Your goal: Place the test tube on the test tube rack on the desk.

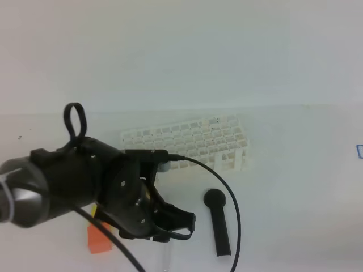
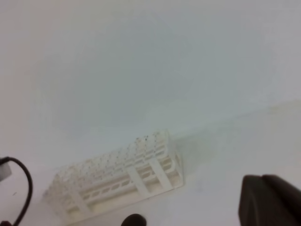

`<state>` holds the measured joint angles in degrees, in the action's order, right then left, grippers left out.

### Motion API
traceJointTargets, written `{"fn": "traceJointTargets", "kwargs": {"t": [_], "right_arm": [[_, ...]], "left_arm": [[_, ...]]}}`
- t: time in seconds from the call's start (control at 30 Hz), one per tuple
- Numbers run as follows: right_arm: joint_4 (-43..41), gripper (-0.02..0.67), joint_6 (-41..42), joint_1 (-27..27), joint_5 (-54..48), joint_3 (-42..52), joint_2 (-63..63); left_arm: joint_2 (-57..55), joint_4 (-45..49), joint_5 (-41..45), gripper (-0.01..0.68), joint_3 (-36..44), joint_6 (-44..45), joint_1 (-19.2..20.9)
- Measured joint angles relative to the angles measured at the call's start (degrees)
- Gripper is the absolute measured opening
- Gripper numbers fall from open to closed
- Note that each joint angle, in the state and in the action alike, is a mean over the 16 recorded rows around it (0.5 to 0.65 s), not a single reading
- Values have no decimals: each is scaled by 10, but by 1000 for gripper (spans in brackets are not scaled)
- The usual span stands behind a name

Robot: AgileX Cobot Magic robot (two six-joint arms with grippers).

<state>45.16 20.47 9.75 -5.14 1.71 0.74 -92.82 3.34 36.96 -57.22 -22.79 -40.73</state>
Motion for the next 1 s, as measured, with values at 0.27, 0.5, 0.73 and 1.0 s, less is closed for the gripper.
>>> {"fn": "traceJointTargets", "kwargs": {"t": [0.27,0.5,0.73,1.0], "right_arm": [[0,-1,2,0,-4,0,0],[0,-1,7,0,-4,0,0],[7,-1,13,0,-4,0,0],[23,-1,15,0,-4,0,0]], "left_arm": [[-65,-8,23,241,-33,-10,0],[-115,-18,56,241,-68,-19,0],[-147,-29,78,241,-86,-30,0],[-166,-33,83,241,-91,-38,0]]}}
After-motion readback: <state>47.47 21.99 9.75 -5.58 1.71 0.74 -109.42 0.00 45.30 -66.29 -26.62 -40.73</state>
